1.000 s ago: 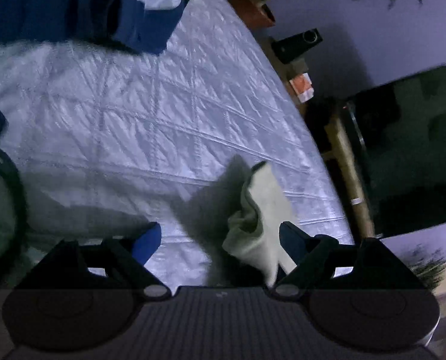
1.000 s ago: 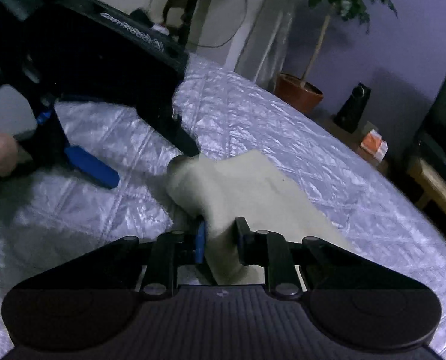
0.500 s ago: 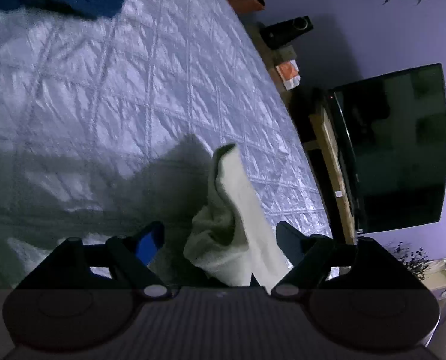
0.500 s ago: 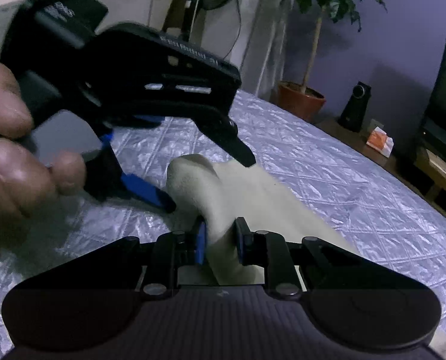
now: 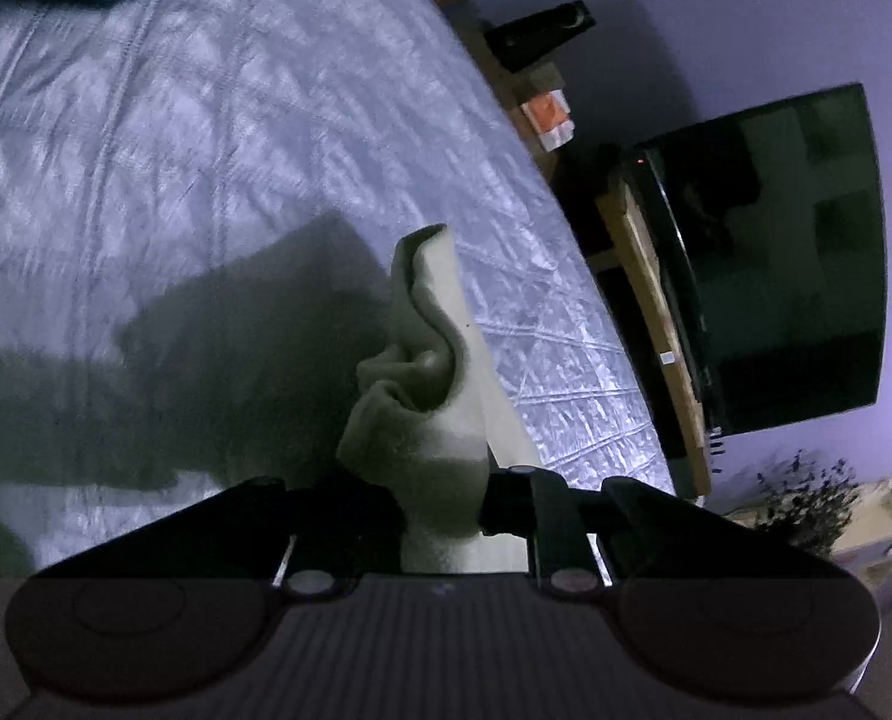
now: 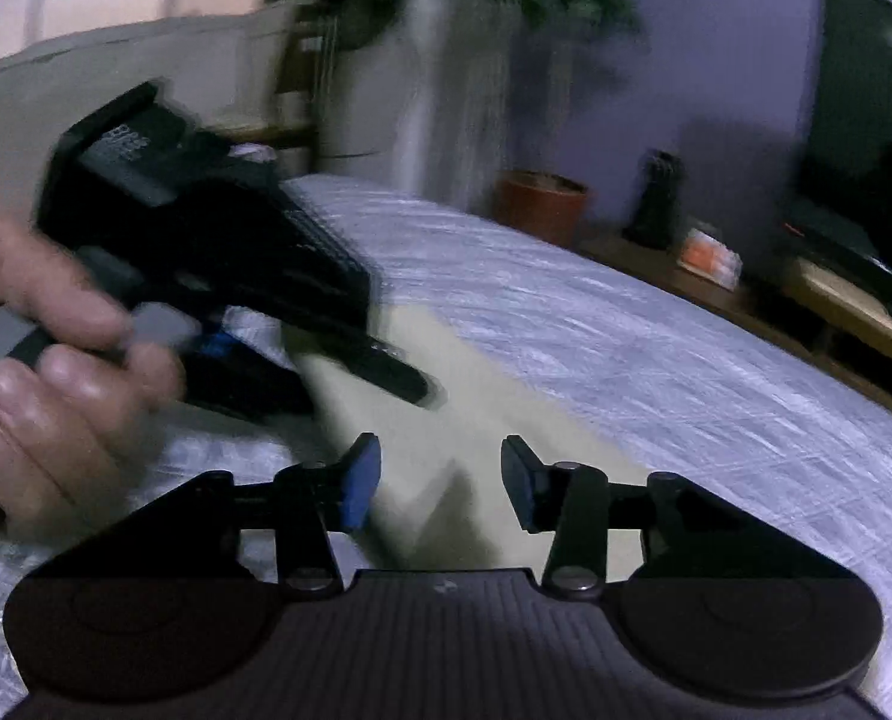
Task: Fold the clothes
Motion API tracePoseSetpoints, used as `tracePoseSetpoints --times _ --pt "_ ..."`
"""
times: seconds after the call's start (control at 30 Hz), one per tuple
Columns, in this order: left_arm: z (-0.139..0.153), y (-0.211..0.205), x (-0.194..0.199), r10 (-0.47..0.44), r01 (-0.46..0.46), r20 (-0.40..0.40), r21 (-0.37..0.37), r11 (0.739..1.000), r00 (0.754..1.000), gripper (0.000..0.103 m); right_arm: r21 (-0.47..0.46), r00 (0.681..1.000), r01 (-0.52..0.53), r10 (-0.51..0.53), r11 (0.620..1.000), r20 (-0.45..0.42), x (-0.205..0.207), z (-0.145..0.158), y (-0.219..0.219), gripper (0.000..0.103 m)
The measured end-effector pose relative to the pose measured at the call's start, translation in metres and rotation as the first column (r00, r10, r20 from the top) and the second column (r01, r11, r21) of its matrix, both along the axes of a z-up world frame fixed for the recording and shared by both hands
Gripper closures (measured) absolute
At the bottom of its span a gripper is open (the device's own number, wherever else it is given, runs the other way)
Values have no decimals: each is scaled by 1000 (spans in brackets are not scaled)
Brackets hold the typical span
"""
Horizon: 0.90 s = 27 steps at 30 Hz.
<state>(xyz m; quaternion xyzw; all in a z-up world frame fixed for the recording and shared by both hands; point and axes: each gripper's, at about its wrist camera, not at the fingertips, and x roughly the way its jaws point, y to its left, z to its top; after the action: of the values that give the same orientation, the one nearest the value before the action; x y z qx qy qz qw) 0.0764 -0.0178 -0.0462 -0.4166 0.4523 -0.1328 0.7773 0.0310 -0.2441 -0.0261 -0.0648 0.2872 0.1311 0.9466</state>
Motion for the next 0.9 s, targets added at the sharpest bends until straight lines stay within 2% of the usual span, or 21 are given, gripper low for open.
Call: tracePoseSetpoints --times 0.07,0.17,0.23,0.3,0.37,0.43,0.47,0.53,0.57,0.67,0.7,0.8,0.9 --pt "2 -3 3 -7 7 13 23 1000 1000 87 42 989 146 -145 988 -30 -9 2 -34 52" --pt "1 -3 5 -6 5 13 34 999 1000 87 70 934 343 -332 937 -134 -20 -4 -82 52" --pt "1 -4 7 -6 5 15 45 999 1000 87 27 902 402 -391 915 -184 -29 -12 -101 55" --pt "0 -8 10 -7 6 18 67 998 1000 87 -6 889 431 -426 902 -170 -39 -9 -110 52" --pt "-2 -12 12 -7 5 19 84 996 1000 87 -28 890 437 -436 899 -134 -48 -5 -112 50" --pt "-3 -14 14 -5 3 20 101 995 1000 87 -24 927 361 -361 932 -101 -52 -1 -106 53" --pt "-3 -15 15 -6 4 20 108 994 1000 87 -50 937 328 -332 943 -109 -52 -3 -102 53" --pt "-2 -17 17 -13 10 25 127 992 1000 87 -131 922 333 -352 934 -164 -50 -14 -104 53" --pt "0 -17 16 -22 17 33 143 990 999 87 -159 911 356 -380 921 -164 -51 -15 -107 50" --pt "8 -22 15 -53 38 67 211 977 996 88 -214 873 459 -482 862 -70 -57 -7 -116 49" --pt "11 -25 14 -63 43 80 232 972 995 88 -202 880 459 -474 865 -28 -58 -2 -111 49" --pt "17 -30 14 -81 51 102 268 962 991 88 -71 940 342 -341 937 31 -51 7 -86 51" --pt "24 -34 15 -96 56 121 299 953 988 88 -93 975 221 -223 971 -10 -29 -5 -54 52"
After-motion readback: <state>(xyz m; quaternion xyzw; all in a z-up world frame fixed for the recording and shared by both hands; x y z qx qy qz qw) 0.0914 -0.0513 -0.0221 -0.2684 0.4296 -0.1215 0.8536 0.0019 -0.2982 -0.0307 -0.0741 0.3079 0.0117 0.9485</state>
